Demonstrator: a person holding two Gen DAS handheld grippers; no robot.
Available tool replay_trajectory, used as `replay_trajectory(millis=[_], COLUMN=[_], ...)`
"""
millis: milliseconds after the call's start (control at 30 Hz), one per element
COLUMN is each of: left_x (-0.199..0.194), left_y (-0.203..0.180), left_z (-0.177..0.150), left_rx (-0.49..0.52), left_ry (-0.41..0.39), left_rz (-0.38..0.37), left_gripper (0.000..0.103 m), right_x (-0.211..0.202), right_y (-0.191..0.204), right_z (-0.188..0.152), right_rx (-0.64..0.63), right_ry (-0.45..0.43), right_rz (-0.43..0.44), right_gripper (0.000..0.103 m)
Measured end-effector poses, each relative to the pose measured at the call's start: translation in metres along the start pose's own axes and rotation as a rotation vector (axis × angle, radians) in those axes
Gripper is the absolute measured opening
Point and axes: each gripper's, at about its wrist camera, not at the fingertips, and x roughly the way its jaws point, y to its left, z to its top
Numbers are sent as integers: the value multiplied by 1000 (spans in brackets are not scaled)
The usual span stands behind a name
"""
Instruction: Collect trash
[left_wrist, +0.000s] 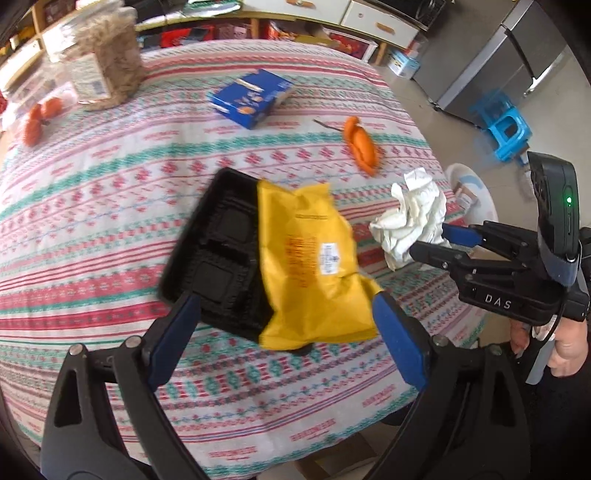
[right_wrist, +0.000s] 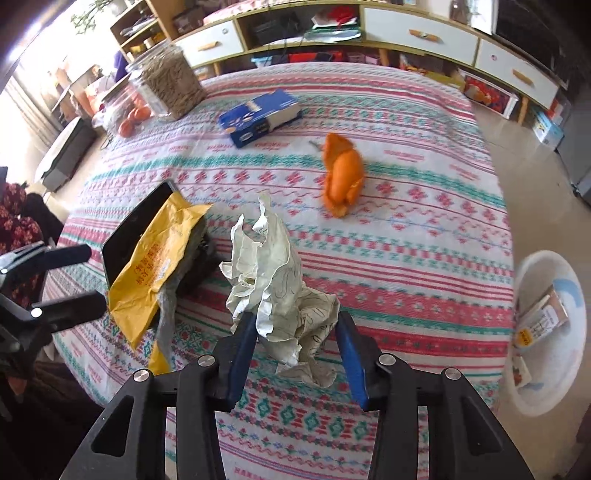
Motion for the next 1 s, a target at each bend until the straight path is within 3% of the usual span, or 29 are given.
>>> replay_trajectory(millis=[333, 567, 667, 733, 1000], left_x=[21, 31, 35, 35, 30], left_y=[-17, -26, -30, -31, -33], left_z=[6, 7, 6, 5, 3], left_rx=[-23, -8, 13, 26, 37], left_ry=[31, 59, 72, 73, 40], left_rz=[-34, 0, 12, 14, 13], left_gripper=[94, 91, 81, 69, 61], right_x=[-10, -13, -14, -14, -21], right_y=[-27, -34, -36, -36, -41], right_z=[-12, -15, -16, -16, -17], right_rx=[48, 68, 76, 76, 94], right_ry=[6, 9, 12, 12, -4], right_rz=[-17, -16, -15, -15, -17], right_gripper=[45, 46, 46, 46, 47])
